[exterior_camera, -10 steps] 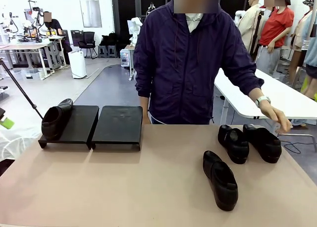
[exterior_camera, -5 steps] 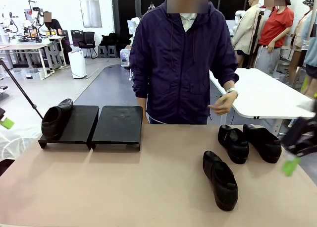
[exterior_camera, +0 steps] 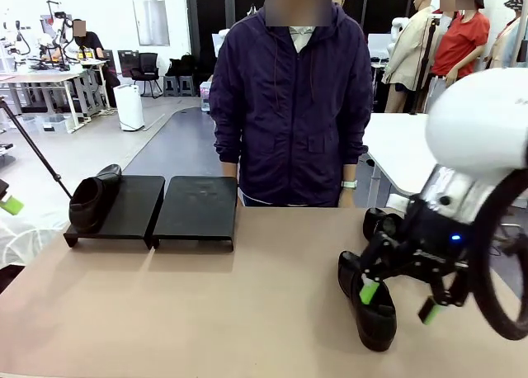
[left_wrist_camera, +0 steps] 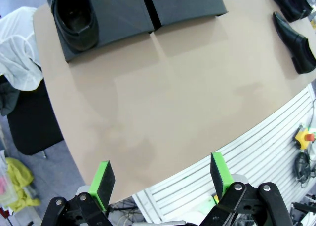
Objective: Organize the shoes by placing them on the stand.
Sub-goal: Pick up one Shoe and place it in the middle of the table.
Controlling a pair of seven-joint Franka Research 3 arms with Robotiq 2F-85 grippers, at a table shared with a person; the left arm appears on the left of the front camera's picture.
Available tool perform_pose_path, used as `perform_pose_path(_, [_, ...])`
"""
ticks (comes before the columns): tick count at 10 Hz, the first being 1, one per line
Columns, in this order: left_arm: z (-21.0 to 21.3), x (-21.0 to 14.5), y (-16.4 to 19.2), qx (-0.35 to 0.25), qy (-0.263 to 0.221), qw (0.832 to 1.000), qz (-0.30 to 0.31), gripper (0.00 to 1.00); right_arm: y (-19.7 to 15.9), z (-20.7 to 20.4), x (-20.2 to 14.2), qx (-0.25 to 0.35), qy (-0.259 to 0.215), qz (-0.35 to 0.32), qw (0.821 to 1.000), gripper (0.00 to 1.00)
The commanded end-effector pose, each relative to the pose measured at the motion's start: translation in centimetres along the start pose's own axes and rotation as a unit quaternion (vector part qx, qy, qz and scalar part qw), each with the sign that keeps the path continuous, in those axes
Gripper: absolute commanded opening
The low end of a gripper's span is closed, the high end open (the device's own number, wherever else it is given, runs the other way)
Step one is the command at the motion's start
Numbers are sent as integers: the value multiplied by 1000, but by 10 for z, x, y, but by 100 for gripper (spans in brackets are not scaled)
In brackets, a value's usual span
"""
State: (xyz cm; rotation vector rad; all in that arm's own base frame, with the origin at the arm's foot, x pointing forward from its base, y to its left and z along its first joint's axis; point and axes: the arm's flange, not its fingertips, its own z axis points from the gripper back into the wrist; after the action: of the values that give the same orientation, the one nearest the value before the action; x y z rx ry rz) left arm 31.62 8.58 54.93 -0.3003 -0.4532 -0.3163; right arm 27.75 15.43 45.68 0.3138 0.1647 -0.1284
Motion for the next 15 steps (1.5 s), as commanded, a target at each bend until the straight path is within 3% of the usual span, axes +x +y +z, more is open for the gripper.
perform_pose_path(1, [-1,1,-1,-4,-8,1000,2,100,3,-30,35,-16,-43,33,998,100])
perform_pose_path(3, [-1,1,-1,-4,-8,1000,2,100,2,-50,65,-21,-37,35,998,100])
perform_pose_path(6, [-1,1,-1,-4,-8,1000,2,100,-6,-67,98,-17,-84,104,991,100])
perform_pose_path(10, [-1,1,-1,-4,-8,1000,2,100,-4,-79,115,12,-64,140,988,100])
perform_pose_path(15, [-1,1,-1,-4,-8,1000,2,100,-3,-103,124,-5,-60,134,989,100])
